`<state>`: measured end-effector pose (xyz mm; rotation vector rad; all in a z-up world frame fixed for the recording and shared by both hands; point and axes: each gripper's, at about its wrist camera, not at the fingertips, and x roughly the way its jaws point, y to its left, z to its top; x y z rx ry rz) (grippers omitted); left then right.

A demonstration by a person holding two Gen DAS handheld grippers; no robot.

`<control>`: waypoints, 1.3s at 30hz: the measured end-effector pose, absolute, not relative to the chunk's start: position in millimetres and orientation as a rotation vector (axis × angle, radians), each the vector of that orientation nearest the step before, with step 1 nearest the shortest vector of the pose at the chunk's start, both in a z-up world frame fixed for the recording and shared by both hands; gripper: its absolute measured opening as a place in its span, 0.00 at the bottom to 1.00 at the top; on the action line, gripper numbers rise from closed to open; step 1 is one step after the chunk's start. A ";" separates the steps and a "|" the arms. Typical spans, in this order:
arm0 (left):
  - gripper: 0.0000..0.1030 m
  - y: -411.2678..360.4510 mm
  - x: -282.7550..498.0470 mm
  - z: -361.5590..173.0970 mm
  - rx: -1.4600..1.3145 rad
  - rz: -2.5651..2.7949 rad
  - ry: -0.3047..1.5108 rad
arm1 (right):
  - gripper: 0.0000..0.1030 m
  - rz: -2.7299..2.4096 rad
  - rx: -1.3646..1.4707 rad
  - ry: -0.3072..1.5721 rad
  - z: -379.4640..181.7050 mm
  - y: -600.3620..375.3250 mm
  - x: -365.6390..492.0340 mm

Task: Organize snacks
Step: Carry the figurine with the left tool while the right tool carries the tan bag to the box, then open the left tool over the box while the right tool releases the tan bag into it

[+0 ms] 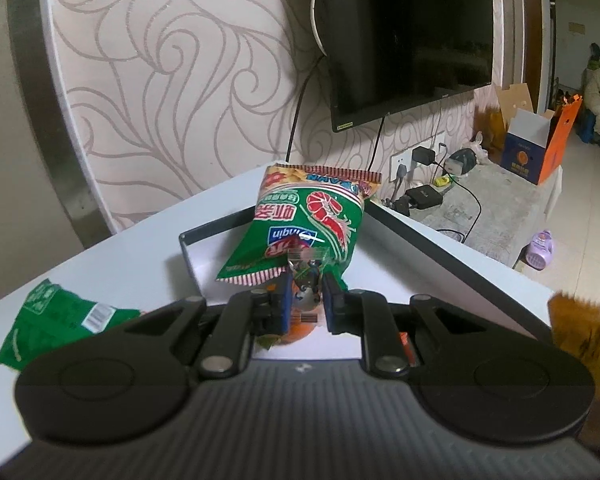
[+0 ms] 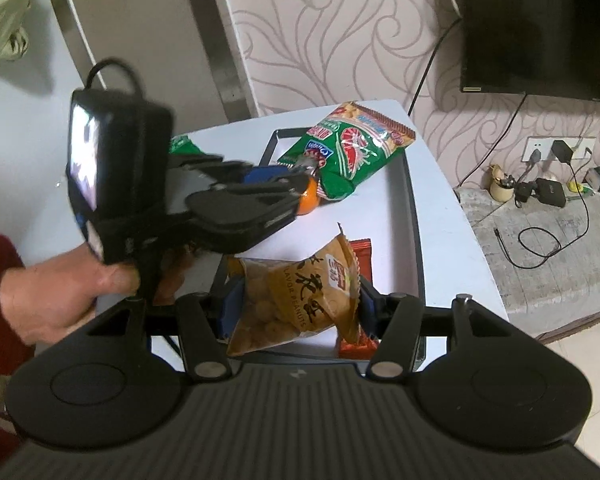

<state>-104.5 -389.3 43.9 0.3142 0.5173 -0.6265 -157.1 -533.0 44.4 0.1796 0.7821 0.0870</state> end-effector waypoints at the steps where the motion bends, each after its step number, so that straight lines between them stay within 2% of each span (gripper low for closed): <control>1: 0.20 -390.7 -103.5 43.6 0.315 -0.624 0.516 | 0.60 0.090 0.172 0.788 42.7 -532.6 -155.3; 5: 0.23 -396.2 -101.6 44.5 0.333 -0.624 0.510 | 0.60 0.102 0.172 0.801 38.6 -534.5 -151.2; 7: 0.41 -397.1 -101.2 45.3 0.334 -0.613 0.501 | 0.60 0.097 0.174 0.805 37.1 -536.9 -149.0; 9: 0.45 -397.6 -99.9 45.9 0.333 -0.608 0.499 | 0.60 0.098 0.181 0.806 36.6 -538.2 -147.8; 20: 0.45 -389.1 -97.5 52.8 0.300 -0.592 0.513 | 0.60 0.069 0.188 0.789 34.0 -544.0 -141.7; 31: 0.46 -360.7 -98.6 63.8 0.271 -0.538 0.509 | 0.61 0.105 0.126 0.781 26.1 -527.7 -100.7; 34: 0.46 -354.5 -98.7 64.1 0.267 -0.527 0.511 | 0.67 0.098 0.115 0.769 24.7 -525.0 -95.5; 36: 0.46 -352.3 -99.0 63.8 0.267 -0.523 0.513 | 0.76 0.087 0.105 0.753 26.2 -523.1 -95.6; 39: 0.46 -350.2 -101.5 65.3 0.267 -0.524 0.508 | 0.78 0.075 0.096 0.730 29.9 -521.6 -98.1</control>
